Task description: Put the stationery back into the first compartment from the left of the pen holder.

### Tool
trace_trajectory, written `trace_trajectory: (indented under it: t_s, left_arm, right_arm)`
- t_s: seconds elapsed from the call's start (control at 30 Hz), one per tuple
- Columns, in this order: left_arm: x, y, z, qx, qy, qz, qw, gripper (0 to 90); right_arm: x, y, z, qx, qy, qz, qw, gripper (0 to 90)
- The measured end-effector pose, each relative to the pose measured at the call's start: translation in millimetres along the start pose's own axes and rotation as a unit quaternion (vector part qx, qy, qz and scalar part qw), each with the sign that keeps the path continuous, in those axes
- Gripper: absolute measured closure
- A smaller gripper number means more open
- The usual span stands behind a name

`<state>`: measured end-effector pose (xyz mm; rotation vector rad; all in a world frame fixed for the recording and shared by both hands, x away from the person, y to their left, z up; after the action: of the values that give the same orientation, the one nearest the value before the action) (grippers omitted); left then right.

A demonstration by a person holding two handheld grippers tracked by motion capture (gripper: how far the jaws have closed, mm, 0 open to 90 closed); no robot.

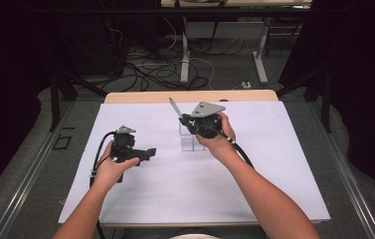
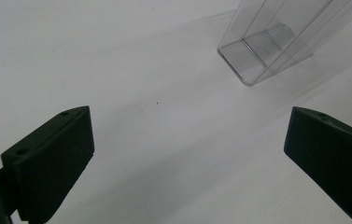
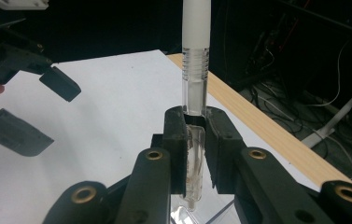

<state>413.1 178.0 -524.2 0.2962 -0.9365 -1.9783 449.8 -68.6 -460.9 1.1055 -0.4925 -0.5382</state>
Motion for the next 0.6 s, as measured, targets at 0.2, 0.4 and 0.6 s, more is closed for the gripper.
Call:
trace_trajectory:
  t_s: [0.2, 0.4, 0.6]
  left_arm:
    - [-0.6, 0.1, 0.9, -0.002, -0.002, 0.0, 1.0, 1.0]
    - [-1.3, -0.6, -0.3, 0.004, 0.006, 0.005, 1.0, 0.8]
    - [-2.4, -0.7, 0.9, 0.001, 0.001, 0.002, 1.0, 0.8]
  right_arm:
    - [4.5, -5.5, -7.7, -0.012, 0.001, -0.033, 0.9994, 79.6]
    - [7.2, -12.4, -14.7, -0.014, -0.005, -0.069, 0.9975, 79.6]
    - [9.5, -18.0, -19.2, -0.024, -0.009, -0.104, 0.9942, 79.6]
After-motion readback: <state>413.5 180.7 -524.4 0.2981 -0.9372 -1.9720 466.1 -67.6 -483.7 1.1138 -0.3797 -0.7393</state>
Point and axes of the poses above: each handheld gripper's, and its own axes: z roughly backward along the jaws, y roughly out of its top, x roughly to its right, the point moved 3 cm from there along -z, roughly forward along the jaws, and after that the axes turned 4 degrees about -z, right-handed, at the moved point
